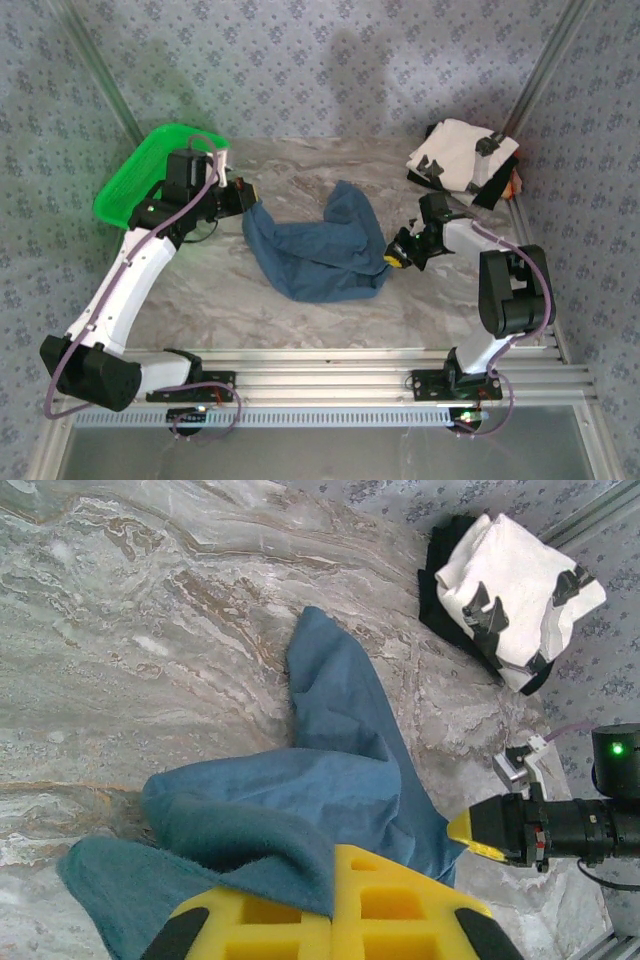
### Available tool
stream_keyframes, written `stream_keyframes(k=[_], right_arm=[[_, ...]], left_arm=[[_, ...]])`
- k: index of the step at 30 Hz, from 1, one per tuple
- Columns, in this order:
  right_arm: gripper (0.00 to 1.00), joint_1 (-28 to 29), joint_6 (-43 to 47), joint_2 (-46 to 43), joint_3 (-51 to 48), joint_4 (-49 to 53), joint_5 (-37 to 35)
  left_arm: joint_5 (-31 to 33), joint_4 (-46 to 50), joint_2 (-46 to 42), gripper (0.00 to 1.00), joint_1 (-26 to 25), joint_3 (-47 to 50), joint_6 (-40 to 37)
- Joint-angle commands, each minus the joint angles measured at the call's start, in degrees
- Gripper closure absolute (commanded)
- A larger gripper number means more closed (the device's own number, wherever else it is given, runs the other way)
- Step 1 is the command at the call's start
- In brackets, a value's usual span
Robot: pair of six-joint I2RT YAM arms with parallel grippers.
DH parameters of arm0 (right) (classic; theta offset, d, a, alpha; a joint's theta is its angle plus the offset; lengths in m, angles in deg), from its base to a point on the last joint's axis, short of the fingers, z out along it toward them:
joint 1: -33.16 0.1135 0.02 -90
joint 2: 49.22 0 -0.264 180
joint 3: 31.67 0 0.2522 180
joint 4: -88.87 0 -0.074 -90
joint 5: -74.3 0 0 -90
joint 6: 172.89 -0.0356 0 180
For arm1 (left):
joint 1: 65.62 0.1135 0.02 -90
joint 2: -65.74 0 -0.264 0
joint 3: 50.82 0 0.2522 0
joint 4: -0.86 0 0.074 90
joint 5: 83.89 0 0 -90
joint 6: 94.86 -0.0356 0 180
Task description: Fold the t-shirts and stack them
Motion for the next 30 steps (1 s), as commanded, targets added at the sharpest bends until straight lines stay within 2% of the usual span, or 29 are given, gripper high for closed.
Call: stream_keyframes(k=[1, 6, 10, 16, 20, 24, 30], right_arm=[[1.00, 0.25, -0.52, -0.46, 0.44, 1.59, -0.22], [1.00, -1.27, -0.88, -5.83, 2.76, 4.90, 0.20], [1.00, -3.84, -0.38, -10.42, 9.05, 10.53, 2.15], [1.00, -6.10, 2.27, -16.39, 22.19, 22.80, 2.99], [1.00, -8.52, -0.93, -20.28, 23.71, 22.94, 4.31], [1.00, -10.48, -1.96, -17.00, 30.61, 20.57, 5.87], [1.00, -14.02, -2.38, -1.53, 53.64, 18.37, 8.72]], left_arm=[[-1.33, -1.57, -0.95, 1.00, 0.74, 0.23, -1.14], [-2.44, -1.67, -0.84, 1.00, 3.47, -0.10, -0.61], [-3.05, -0.54, 0.31, 1.00, 5.82, -4.05, -1.55], [-5.37, -0.44, 1.57, 1.00, 6.02, -10.43, -0.42], [-5.53, -0.12, 3.06, 1.00, 6.52, -14.03, 0.90], [-6.49, 0.49, 10.08, 1.00, 7.16, -25.16, 1.58], [-7.05, 7.59, 27.96, 1.00, 7.58, -56.06, 0.40]])
